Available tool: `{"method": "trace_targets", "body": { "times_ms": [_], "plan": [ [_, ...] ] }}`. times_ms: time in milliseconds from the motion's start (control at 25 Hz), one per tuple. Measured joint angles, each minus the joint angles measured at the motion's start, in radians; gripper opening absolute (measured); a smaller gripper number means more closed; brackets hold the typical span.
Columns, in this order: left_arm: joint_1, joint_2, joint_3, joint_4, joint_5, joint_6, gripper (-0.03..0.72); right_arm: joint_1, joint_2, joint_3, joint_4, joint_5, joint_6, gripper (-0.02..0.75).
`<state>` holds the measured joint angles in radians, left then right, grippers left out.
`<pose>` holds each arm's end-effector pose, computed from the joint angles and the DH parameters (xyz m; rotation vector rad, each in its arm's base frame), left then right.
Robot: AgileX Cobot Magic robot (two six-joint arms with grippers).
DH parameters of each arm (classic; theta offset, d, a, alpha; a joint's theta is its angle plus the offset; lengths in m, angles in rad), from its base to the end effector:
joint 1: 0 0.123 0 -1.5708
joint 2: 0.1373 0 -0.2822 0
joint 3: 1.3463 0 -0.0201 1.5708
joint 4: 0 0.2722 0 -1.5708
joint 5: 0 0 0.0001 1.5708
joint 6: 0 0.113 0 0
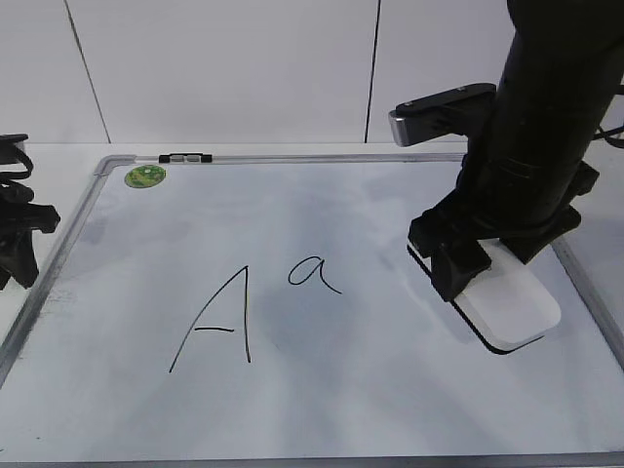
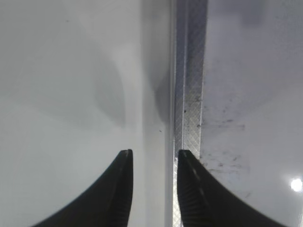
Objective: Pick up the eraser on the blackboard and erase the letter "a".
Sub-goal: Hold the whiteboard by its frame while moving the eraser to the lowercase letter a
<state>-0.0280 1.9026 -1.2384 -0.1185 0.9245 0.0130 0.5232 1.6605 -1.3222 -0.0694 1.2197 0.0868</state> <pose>0.3743 -0.0212 0.1309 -0.0417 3.0692 -0.1499 0.3012 0.1652 0.2376 -0.6854 2.9473 -0.0503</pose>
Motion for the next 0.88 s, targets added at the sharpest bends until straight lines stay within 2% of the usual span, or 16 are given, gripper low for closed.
{"method": "trace_targets", "body": {
  "times_ms": [720,880],
  "plan": [
    [0.000,0.051,-0.008,-0.057,-0.008,0.024,0.239,0.000,0.002,0.000,0.002,0.000,-0.002,0.524],
    [0.000,0.053,-0.009,-0.059,-0.008,0.026,0.218,0.000,0.003,0.000,0.002,0.000,-0.002,0.524]
  ]
}}
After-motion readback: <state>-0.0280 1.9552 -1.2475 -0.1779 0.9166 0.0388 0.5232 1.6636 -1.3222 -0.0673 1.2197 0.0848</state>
